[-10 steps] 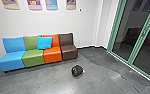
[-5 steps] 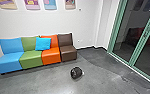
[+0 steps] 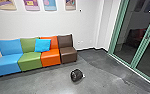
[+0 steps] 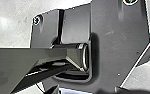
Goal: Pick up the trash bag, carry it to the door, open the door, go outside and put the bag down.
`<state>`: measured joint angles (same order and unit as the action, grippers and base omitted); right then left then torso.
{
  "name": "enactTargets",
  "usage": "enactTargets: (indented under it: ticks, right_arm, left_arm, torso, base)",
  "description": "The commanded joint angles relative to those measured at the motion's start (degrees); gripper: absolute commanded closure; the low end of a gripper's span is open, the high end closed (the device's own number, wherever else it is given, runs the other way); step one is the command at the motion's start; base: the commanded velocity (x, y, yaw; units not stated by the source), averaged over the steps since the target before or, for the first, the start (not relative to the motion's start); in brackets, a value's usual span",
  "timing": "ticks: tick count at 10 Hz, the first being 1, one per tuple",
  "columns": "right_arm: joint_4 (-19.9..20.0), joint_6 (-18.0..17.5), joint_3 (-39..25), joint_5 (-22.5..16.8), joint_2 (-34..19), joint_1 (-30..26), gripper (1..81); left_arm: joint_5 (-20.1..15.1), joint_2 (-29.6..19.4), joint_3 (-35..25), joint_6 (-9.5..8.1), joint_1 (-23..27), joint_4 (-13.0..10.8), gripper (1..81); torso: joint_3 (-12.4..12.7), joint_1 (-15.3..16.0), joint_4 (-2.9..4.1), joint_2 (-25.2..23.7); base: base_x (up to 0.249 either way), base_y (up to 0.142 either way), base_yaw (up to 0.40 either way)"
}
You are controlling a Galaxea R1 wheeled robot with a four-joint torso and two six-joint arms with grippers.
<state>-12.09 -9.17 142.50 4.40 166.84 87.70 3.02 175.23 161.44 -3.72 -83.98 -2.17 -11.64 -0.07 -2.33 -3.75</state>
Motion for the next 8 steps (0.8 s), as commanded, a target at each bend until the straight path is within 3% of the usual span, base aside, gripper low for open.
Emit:
enactTargets:
  ticks: [1, 8]
  right_arm:
    - [-0.30, -0.15, -0.56, -2.99, -0.25, -2.30, 1.0]
    - [-0.21, -0.15, -0.56, -2.99, 0.01, -2.30, 1.0]
  left_arm:
    - [-3.11, -0.14, 0.19, 0.03, 2.54, -0.55, 1.0]
    - [-3.11, -0.05, 0.19, 0.03, 2.54, -0.55, 1.0]
  torso:
    - [0.00, 0.07, 0.00, 0.00]
    - [0.00, 0.07, 0.00, 0.02]
  base:
    - [0.149, 0.000, 0.000]
    - [0.149, 0.000, 0.000]
